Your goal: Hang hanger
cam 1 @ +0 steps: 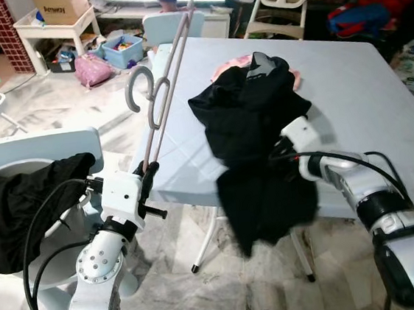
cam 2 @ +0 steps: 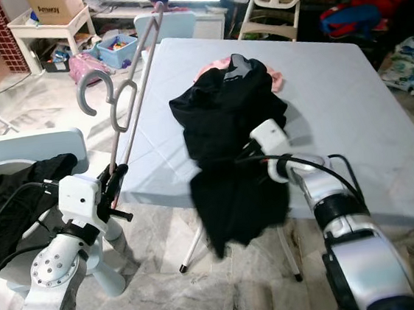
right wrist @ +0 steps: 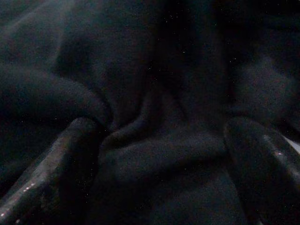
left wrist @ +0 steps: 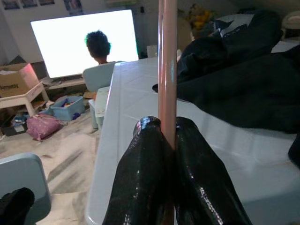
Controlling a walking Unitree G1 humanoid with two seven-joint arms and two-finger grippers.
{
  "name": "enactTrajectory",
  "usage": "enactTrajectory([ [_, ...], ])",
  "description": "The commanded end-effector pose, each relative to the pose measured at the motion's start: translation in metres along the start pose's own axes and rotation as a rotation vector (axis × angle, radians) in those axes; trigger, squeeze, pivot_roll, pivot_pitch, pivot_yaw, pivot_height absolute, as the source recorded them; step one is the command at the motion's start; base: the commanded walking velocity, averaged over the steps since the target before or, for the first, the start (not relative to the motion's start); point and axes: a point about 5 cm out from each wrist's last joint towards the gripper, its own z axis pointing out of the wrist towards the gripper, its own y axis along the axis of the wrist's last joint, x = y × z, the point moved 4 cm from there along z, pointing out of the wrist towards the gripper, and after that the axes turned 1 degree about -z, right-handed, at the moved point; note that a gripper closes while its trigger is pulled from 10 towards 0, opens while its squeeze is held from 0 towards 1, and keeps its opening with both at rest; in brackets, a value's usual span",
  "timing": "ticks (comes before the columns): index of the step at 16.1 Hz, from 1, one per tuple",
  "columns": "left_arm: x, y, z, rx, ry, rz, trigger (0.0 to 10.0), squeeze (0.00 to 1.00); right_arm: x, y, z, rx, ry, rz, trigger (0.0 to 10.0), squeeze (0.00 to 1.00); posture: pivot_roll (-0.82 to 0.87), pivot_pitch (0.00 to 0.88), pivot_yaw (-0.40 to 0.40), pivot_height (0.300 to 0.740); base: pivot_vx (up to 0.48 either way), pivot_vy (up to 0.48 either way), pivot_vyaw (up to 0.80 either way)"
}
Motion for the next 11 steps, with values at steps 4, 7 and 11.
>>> enactTrajectory([
  [4,-0.002,0.006,0.002,-0.019,0.001,0.009,10.0,0.0,-0.062,0.03,-0.013,-0.032,-0.485,-0.002,10.0,1.0,0.08,0.036,-0.058,0.74,0.0,0.0,0.0],
  [7,-0.001,0.006,0.001,-0.02,0.013,0.011,10.0,0.0,-0.09,0.082,-0.031,-0.242,-0.657,0.057,10.0,1.0,0.08,0.037,-0.066,0.74,0.0,0.0,0.0],
  [11,-0.002,0.005,0.0,-0.015,0.016,0.008,10.0,0.0,-0.059,0.112,-0.024,-0.406,-0.292,0.014,10.0,0.54,0.07,0.038,-0.069,0.74,0.0,0.0,0.0],
])
